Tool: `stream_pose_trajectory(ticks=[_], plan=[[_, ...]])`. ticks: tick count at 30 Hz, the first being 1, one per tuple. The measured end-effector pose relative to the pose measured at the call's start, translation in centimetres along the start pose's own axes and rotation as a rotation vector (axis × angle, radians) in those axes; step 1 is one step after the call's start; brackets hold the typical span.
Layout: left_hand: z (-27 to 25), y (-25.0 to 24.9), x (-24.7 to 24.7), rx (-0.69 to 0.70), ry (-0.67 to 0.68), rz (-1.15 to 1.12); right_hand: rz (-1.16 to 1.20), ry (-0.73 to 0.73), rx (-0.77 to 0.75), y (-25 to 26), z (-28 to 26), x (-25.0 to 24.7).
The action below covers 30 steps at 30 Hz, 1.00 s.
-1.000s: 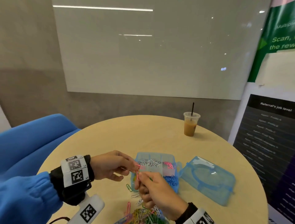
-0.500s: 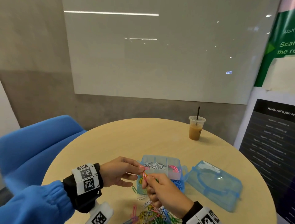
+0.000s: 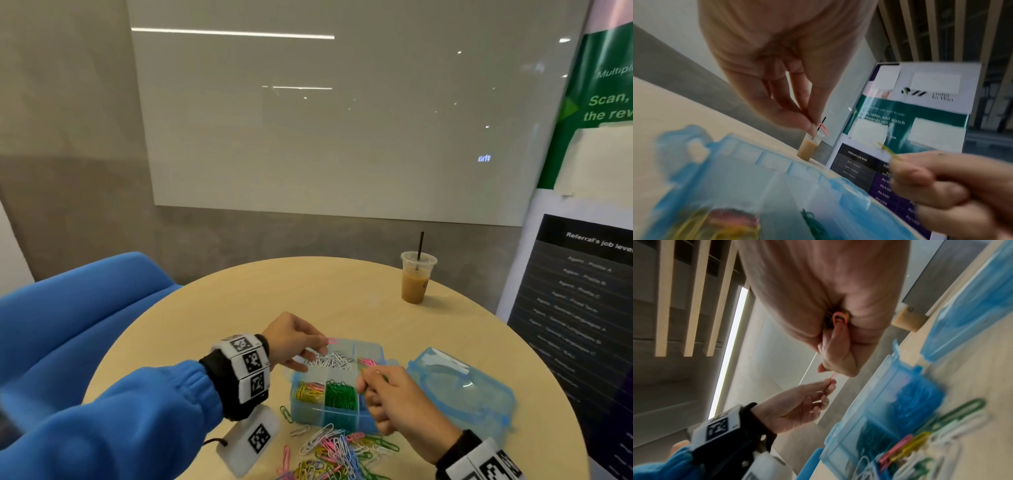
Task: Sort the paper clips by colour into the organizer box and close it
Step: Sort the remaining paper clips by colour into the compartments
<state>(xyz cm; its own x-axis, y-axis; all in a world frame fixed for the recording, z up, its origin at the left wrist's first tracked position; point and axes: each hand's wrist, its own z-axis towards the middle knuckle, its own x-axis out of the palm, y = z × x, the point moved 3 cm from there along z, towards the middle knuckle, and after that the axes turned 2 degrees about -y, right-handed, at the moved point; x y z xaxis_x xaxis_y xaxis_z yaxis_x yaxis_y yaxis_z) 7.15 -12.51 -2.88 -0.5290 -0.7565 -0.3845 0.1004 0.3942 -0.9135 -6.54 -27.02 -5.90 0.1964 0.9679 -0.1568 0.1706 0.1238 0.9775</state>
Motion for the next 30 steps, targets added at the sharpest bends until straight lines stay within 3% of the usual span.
stream_pose_trajectory(ticks=[6, 15, 19, 24, 30], plan=[[3.7, -2.7, 3.4, 0.102, 0.003, 0.265, 0.048, -0.086, 0.057, -1.1, -0.7, -3.1], [5.7, -3.5, 5.2, 0.125, 0.034, 0.491, 0.113, -0.103, 0.111, -1.9, -1.1, -4.7], [5.0, -2.9, 3.3, 0.172, 0.028, 0.651, 0.119, -0.088, 0.109, -2.3, -1.5, -5.0], [1.2, -1.1, 1.0, 0.298, 0.155, 0.938, 0.128, -0.060, 0.103, -2.6, -1.5, -5.0], [0.3, 0.3, 1.5, 0.393, 0.181, 1.257, 0.151, -0.002, 0.126, -2.9, -1.0, -3.4]])
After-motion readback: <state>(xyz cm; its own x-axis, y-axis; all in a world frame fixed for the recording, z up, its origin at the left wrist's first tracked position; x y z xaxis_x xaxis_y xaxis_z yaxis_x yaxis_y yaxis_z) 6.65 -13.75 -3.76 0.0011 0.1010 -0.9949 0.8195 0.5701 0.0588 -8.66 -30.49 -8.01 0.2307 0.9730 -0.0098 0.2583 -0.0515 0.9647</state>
